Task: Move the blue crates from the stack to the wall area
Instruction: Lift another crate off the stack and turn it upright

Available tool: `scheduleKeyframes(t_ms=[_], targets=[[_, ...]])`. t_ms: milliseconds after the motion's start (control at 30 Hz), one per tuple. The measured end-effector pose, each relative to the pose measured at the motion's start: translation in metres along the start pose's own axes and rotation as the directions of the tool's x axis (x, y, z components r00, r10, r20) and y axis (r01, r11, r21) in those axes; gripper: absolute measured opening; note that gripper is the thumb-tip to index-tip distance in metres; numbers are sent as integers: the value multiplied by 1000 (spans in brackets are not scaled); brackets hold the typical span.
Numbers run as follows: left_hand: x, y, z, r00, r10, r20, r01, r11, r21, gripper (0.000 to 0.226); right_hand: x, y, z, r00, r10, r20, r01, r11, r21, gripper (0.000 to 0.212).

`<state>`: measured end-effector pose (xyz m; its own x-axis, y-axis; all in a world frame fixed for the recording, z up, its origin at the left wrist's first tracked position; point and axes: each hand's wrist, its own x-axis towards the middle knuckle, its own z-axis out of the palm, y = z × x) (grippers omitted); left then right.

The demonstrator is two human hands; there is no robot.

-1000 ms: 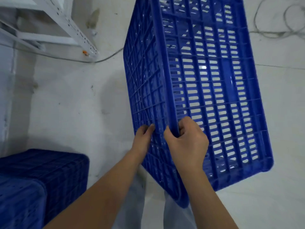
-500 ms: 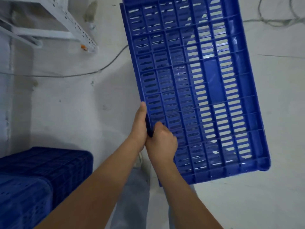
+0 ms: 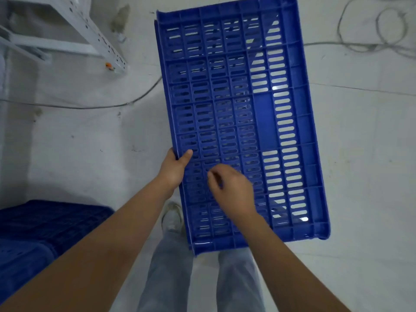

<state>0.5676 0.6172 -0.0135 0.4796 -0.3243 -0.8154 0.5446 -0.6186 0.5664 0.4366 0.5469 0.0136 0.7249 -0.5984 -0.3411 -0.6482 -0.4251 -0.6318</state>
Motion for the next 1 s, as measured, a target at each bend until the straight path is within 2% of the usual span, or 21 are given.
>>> scheduleKeyframes(t_ms=[67, 133, 200, 267, 333, 367, 433, 533, 600, 667, 733, 933, 1000], targets=[[-1, 0, 1, 1000, -7, -16, 7, 1000, -25, 55, 3, 33, -38, 968, 123, -218, -116, 992, 43, 14], [-3, 0, 4, 999, -11, -39, 8, 998, -59, 55, 11, 67, -80, 886, 268, -379, -265, 962, 61, 23], [-5, 1, 6, 998, -19, -52, 14, 995, -95, 54, 20, 101, -111, 819, 374, -436, -393, 918, 49, 40], [-6, 1, 7, 997, -27, -69, 18, 991, -130, 53, 24, 126, -126, 783, 544, -301, -528, 838, 142, 56], [-8, 2, 8, 996, -49, -80, 35, 984, -177, 52, 25, 134, -132, 744, 668, 23, -640, 702, 313, 70], [-8, 0, 9, 994, -70, -83, 51, 976, -213, 52, 25, 134, -133, 716, 677, 171, -686, 637, 352, 83], [-11, -3, 13, 989, -118, -93, 84, 948, -309, 53, 22, 133, -131, 680, 663, 312, -729, 568, 383, 98], [-12, -12, 21, 970, -164, -177, 81, 911, -404, 64, 16, 133, -125, 675, 637, 373, -724, 475, 501, 70], [-13, -14, 24, 959, -171, -226, 69, 914, -399, 73, 12, 134, -124, 729, 563, 389, -674, 495, 548, 57], [-12, -14, 21, 959, -161, -232, 59, 918, -391, 71, 6, 134, -122, 779, 508, 367, -616, 512, 599, 55], [-12, -15, 13, 961, -150, -233, 58, 932, -358, 71, -1, 131, -116, 795, 495, 352, -592, 503, 630, 54], [-6, -20, -23, 932, -127, -340, 52, 974, -220, 78, -19, 95, -93, 831, 485, 273, -509, 466, 723, 17], [-5, -21, -31, 915, -115, -386, 64, 988, -143, 73, -22, 78, -89, 846, 476, 242, -478, 474, 740, 11]])
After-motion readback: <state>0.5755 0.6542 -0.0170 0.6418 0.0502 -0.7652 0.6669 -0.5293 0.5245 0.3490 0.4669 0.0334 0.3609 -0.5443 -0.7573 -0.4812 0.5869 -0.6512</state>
